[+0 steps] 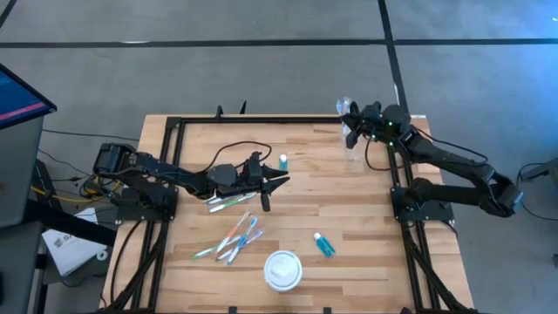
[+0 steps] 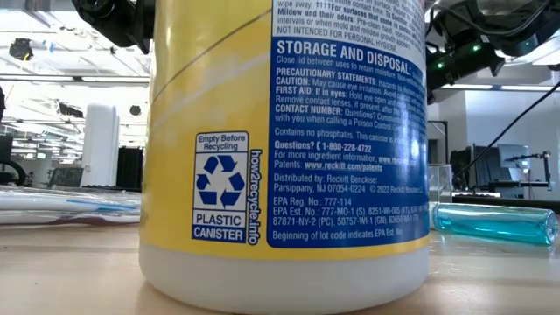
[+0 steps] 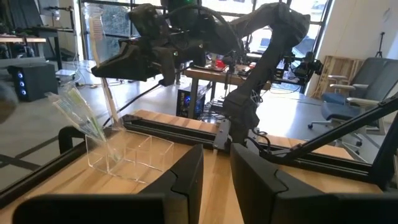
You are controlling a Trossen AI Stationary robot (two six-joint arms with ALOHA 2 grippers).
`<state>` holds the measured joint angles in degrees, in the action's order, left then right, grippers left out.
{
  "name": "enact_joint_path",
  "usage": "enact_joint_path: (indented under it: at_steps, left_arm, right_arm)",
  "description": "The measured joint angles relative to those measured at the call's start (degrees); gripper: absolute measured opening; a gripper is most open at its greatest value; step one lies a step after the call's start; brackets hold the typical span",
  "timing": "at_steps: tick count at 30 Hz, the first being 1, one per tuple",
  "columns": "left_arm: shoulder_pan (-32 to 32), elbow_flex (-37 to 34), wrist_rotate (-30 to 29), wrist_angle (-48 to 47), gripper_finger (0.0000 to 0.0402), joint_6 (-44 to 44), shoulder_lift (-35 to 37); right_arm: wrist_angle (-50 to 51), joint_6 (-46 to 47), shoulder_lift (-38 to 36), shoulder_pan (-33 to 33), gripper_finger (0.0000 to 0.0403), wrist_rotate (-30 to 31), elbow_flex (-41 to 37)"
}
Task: Pick & Place toothbrushing station
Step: Put the purple toothbrush into the transparent organizer
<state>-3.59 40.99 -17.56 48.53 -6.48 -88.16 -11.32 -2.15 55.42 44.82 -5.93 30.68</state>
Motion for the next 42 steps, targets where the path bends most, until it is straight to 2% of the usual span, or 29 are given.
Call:
enact_joint_path:
  at_steps: [8,15,19,31,36,42]
  left_arm:
    - [-0.2,-1.4,-0.2,0.0,0.0076,0.0,-0.1]
    - [-0.3,-1.5,-0.4,0.0,0.0076,-1.7,-0.1]
    - [-0.3,-1.5,-0.4,-0.1,0.0076,-1.9,-0.1]
    - [-0.2,-1.5,-0.4,-0.1,0.0076,-1.9,-0.1]
    - [-0.2,-1.5,-0.4,-0.1,0.0076,-1.9,-0.1]
    - [-0.2,-1.5,-0.4,-0.1,0.0076,-1.9,-0.1]
  right_arm:
    - [1.1,0.0,0.0,2.8,0.0027,-1.2,-0.1]
    - [-13.0,2.6,-0.1,4.3,0.0027,-3.9,-9.2]
    - [-14.7,2.6,-2.2,5.5,0.0027,-4.4,-10.5]
    - [-18.0,2.2,-2.9,11.4,0.0027,-2.5,-13.4]
    - [-22.7,3.0,-1.2,12.0,0.0027,-2.5,-14.5]
    - [-26.3,2.8,0.1,12.4,0.0027,0.4,-17.2]
